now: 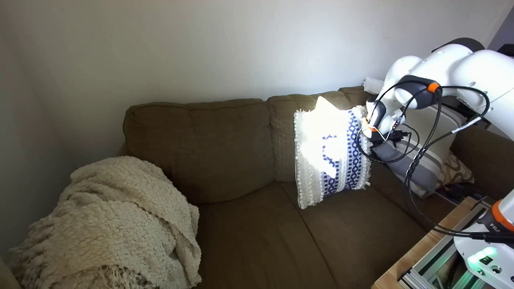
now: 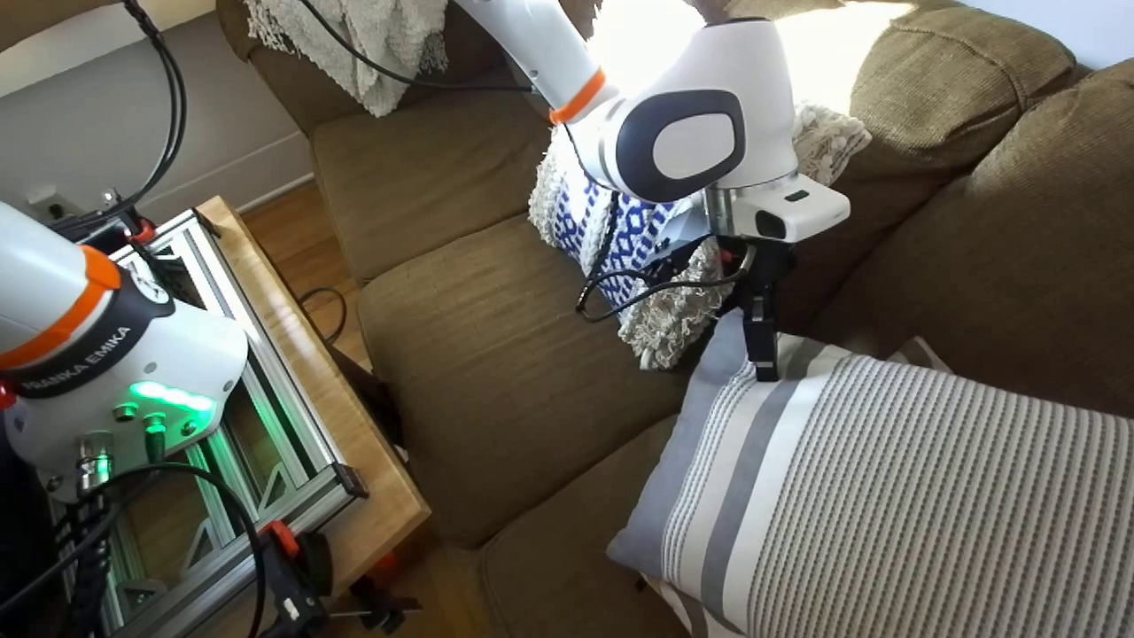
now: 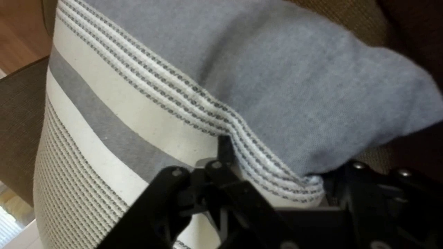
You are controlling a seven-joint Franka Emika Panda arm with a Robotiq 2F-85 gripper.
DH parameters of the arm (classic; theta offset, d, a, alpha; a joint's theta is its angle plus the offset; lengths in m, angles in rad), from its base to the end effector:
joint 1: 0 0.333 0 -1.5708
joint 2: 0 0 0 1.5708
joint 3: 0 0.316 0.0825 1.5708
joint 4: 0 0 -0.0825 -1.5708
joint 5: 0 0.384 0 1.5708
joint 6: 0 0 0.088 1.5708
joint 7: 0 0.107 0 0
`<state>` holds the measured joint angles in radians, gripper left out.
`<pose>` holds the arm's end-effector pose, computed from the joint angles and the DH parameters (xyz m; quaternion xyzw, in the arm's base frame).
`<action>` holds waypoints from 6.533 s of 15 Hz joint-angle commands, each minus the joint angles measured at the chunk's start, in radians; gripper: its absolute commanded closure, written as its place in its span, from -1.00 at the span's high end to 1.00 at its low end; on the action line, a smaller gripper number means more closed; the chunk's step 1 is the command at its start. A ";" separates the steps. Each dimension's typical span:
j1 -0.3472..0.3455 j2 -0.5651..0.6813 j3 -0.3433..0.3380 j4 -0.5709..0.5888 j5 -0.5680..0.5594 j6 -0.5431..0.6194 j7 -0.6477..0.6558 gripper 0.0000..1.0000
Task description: Put the pillow upright
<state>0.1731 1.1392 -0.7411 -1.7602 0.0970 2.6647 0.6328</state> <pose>0.5506 -0.3264 0.0606 0.8464 -0.4353 0.0306 0.3051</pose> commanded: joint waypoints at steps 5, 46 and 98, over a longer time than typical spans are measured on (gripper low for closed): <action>0.018 -0.100 -0.042 -0.069 -0.085 -0.067 0.024 -0.96; 0.157 -0.738 0.403 -0.279 -0.576 -0.699 0.956 -0.94; 0.062 -0.754 0.682 -0.149 -0.595 -0.749 1.154 1.00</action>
<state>0.2576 0.4787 -0.0637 -1.8124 -0.4599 1.8985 1.8391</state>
